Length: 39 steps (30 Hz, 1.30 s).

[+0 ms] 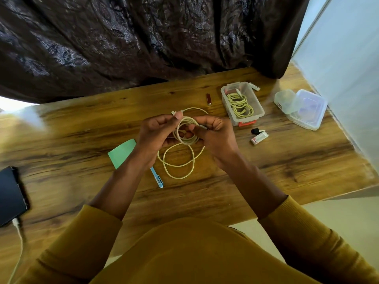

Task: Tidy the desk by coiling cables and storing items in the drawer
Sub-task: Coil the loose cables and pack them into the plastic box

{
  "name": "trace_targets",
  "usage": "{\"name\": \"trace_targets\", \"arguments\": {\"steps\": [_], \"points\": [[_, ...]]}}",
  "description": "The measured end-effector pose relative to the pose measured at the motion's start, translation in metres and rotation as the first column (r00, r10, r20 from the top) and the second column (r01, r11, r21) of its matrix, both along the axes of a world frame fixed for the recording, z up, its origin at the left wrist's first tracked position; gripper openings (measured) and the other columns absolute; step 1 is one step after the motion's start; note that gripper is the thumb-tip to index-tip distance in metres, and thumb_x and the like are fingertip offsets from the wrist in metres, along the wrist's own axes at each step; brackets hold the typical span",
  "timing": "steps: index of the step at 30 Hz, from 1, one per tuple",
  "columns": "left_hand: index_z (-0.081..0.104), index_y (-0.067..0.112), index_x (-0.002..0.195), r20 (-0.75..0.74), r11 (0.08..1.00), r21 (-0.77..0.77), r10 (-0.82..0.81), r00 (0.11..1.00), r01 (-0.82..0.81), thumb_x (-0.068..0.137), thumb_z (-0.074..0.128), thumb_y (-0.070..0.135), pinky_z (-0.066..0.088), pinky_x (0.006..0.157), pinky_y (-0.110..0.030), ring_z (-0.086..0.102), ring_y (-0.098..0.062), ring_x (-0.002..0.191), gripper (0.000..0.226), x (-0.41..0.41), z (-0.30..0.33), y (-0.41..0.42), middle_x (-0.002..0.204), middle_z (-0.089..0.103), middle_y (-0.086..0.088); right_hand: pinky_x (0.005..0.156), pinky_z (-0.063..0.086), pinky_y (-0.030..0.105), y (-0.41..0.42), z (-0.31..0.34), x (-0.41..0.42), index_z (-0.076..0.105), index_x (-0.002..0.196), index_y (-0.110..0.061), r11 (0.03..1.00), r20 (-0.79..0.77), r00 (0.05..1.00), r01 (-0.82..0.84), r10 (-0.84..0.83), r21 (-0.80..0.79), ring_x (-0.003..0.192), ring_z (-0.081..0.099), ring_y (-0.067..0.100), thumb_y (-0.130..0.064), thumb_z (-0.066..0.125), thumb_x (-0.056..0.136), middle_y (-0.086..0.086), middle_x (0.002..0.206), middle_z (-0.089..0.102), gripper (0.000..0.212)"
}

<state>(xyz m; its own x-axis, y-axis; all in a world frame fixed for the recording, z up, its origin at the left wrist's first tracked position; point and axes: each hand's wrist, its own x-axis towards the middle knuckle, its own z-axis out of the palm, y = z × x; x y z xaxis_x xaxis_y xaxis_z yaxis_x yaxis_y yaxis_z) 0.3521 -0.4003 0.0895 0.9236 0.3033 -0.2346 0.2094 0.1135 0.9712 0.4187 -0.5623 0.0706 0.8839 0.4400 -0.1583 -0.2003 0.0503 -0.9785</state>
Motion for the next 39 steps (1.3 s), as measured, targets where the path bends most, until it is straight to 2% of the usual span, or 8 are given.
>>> {"name": "trace_targets", "arguments": {"steps": [7,12,18,25,30,33,35,39], "points": [[0.073,0.004,0.117,-0.074,0.999,0.029,0.041,0.996,-0.039,0.092,0.077,0.01,0.064,0.068,-0.031,0.08,-0.026,0.087,0.026,0.027,-0.007,-0.022,0.097,0.081,-0.012,0.075,0.064,0.052,-0.033,0.003,0.024,0.07,0.117,0.001,0.997,-0.002,1.0,-0.008,0.007,-0.077,0.088,0.077,0.036,-0.002,0.072,0.094,0.019,0.098,0.078,0.024],[0.074,0.006,0.115,-0.102,0.998,0.023,0.061,0.993,-0.059,0.092,0.077,0.01,0.065,0.068,-0.033,0.08,-0.025,0.087,0.023,0.05,-0.014,-0.043,0.096,0.081,-0.01,0.076,0.065,0.045,-0.06,-0.002,0.051,0.064,0.126,-0.006,0.987,0.124,0.991,-0.033,0.054,-0.16,0.092,0.078,0.027,0.002,0.074,0.091,0.012,0.1,0.079,0.038],[0.074,0.007,0.112,-0.128,0.998,-0.035,0.043,0.991,-0.048,0.095,0.074,0.011,0.062,0.064,-0.03,0.08,-0.024,0.086,0.018,0.083,-0.019,-0.067,0.096,0.081,-0.011,0.072,0.061,0.03,-0.083,-0.011,0.087,0.075,0.11,-0.004,0.97,0.325,0.942,0.0,0.082,-0.244,0.089,0.075,0.013,0.01,0.072,0.087,-0.002,0.092,0.077,0.026],[0.07,0.003,0.123,-0.126,0.996,-0.084,0.018,0.992,-0.029,0.096,0.073,0.013,0.065,0.08,-0.036,0.079,-0.023,0.097,0.029,0.125,-0.022,-0.091,0.107,0.08,-0.012,0.069,0.064,0.03,-0.098,-0.02,0.13,0.08,0.103,-0.015,0.942,0.319,0.946,0.155,-0.056,-0.296,0.088,0.076,0.009,0.004,0.074,0.088,-0.003,0.103,0.079,0.025],[0.054,0.014,0.145,-0.136,0.996,0.087,0.044,0.99,-0.032,0.093,0.078,0.016,0.064,0.087,-0.036,0.073,-0.014,0.108,0.057,0.143,-0.03,-0.101,0.126,0.072,-0.002,0.076,0.064,0.027,-0.106,-0.033,0.16,0.078,0.099,-0.023,0.912,0.329,0.94,0.209,-0.088,-0.353,0.099,0.074,0.007,0.002,0.074,0.089,0.0,0.111,0.077,0.027],[0.058,0.028,0.136,-0.092,0.968,0.25,0.021,0.996,0.003,0.093,0.078,0.024,0.062,0.092,-0.042,0.069,-0.012,0.115,0.048,0.145,-0.042,-0.101,0.132,0.068,0.007,0.074,0.061,0.017,-0.109,-0.042,0.172,0.078,0.101,-0.021,0.857,0.373,0.928,0.204,-0.015,-0.474,0.103,0.07,0.007,0.001,0.072,0.091,0.0,0.119,0.075,0.025],[0.06,0.03,0.136,-0.075,0.935,0.351,-0.021,0.997,0.046,0.094,0.075,0.026,0.06,0.096,-0.042,0.066,-0.01,0.119,0.045,0.145,-0.049,-0.1,0.137,0.065,0.012,0.079,0.062,0.024,-0.11,-0.05,0.177,0.079,0.103,-0.021,0.801,0.414,0.91,0.224,0.032,-0.556,0.106,0.069,0.009,0.001,0.07,0.089,-0.001,0.121,0.075,0.028],[0.055,0.035,0.146,-0.095,0.833,0.525,-0.148,0.984,0.176,0.1,0.067,0.028,0.049,0.104,-0.026,0.049,-0.008,0.138,0.048,0.145,-0.054,-0.104,0.152,0.054,0.012,0.087,0.059,0.047,-0.106,-0.06,0.181,0.079,0.108,-0.029,0.671,0.522,0.843,0.311,0.133,-0.673,0.11,0.068,0.021,-0.008,0.071,0.084,-0.004,0.118,0.076,0.033]]}}
